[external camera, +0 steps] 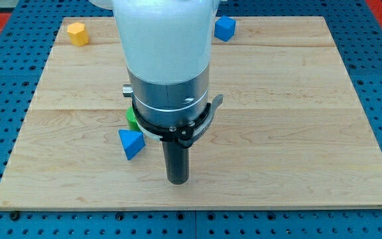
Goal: Point at the yellow heart
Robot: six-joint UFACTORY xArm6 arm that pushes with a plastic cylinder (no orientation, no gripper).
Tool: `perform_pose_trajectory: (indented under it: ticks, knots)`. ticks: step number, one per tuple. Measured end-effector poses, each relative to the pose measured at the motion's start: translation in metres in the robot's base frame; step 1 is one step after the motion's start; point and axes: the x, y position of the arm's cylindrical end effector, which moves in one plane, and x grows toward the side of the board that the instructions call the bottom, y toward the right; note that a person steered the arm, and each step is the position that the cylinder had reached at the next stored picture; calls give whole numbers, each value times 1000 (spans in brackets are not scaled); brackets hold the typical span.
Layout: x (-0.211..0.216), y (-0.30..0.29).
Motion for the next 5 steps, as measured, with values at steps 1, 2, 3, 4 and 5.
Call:
perform_pose_trajectory:
  ticks: [1, 2, 3, 4, 5]
  knots:
    - [1, 0]
    - [4, -1]
    - [-51, -10]
    - [-154, -9]
    - [-245, -2]
